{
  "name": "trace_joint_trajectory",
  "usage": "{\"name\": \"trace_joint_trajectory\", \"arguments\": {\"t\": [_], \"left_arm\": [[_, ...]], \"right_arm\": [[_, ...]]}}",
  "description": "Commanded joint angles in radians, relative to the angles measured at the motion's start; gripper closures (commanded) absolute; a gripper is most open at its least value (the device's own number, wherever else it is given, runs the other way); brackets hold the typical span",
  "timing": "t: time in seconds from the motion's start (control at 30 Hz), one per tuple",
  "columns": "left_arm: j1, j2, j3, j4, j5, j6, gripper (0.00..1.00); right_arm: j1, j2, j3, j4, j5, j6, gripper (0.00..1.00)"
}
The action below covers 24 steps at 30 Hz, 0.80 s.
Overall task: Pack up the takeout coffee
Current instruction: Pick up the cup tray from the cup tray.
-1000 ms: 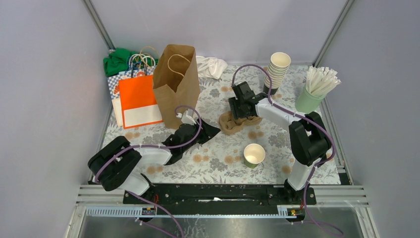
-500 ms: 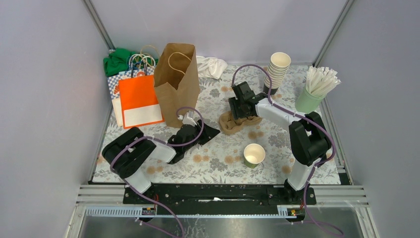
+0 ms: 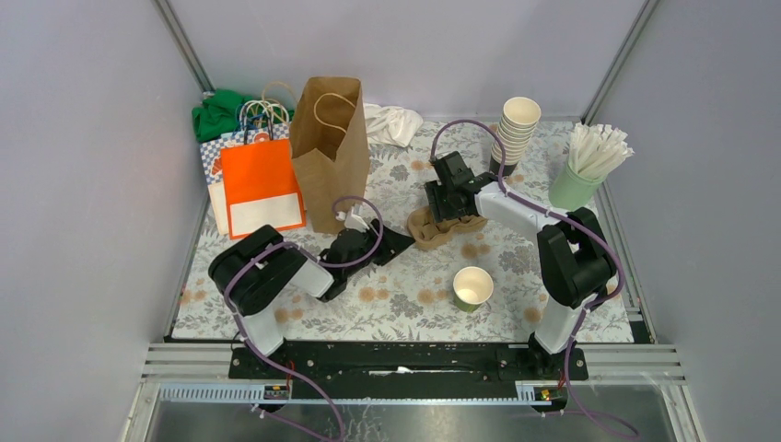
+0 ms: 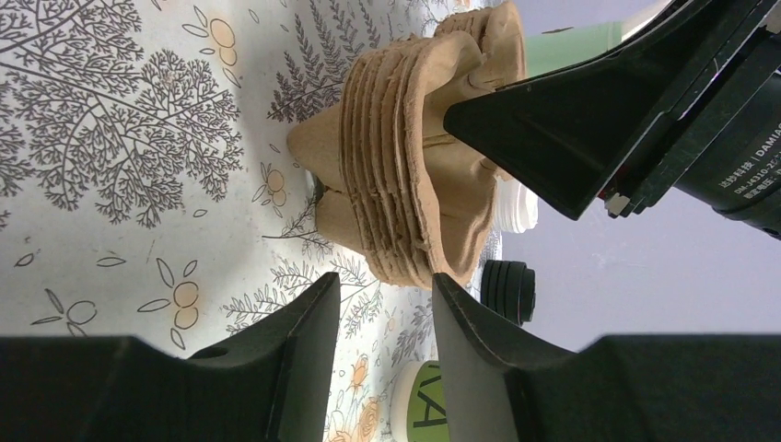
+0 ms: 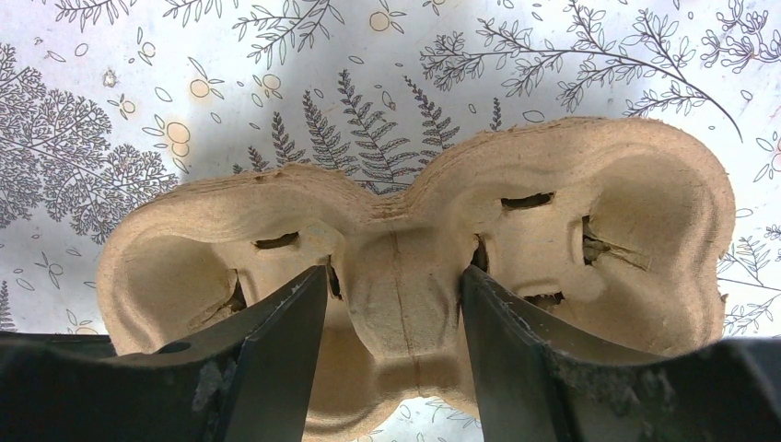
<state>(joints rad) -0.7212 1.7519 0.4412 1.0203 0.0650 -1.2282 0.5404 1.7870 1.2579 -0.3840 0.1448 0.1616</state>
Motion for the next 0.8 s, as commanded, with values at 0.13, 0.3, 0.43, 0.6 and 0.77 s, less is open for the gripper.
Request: {"name": "trace_joint_trajectory", "arguments": {"t": [0.13, 0.3, 0.43, 0.6, 0.77], "left_arm": [[0.011, 0.043, 0.048, 0.08, 0.033, -0.018, 0.54], [0.018, 0.046, 0.04, 0.096, 0.038, -0.022, 0.66], [0.022, 0.041, 0.029, 0.1, 0.035, -0.024, 0.66], [0.026, 0.045, 0.033, 0.101, 0.038, -0.022, 0.64], [0.03, 0.063, 0.047, 0.105, 0.05, -0.021, 0.61]], "right_arm": [[-0.003, 0.012, 0.015, -0.001, -0.019, -0.005, 0.38], [-0.002, 0.014, 0.02, -0.002, -0.019, -0.005, 0.38], [-0.003, 0.017, 0.02, -0.003, -0.019, -0.005, 0.38], [-0.002, 0.017, 0.021, -0.003, -0.021, -0.005, 0.38], [-0.003, 0.016, 0.02, -0.008, -0.021, -0.005, 0.38]]}}
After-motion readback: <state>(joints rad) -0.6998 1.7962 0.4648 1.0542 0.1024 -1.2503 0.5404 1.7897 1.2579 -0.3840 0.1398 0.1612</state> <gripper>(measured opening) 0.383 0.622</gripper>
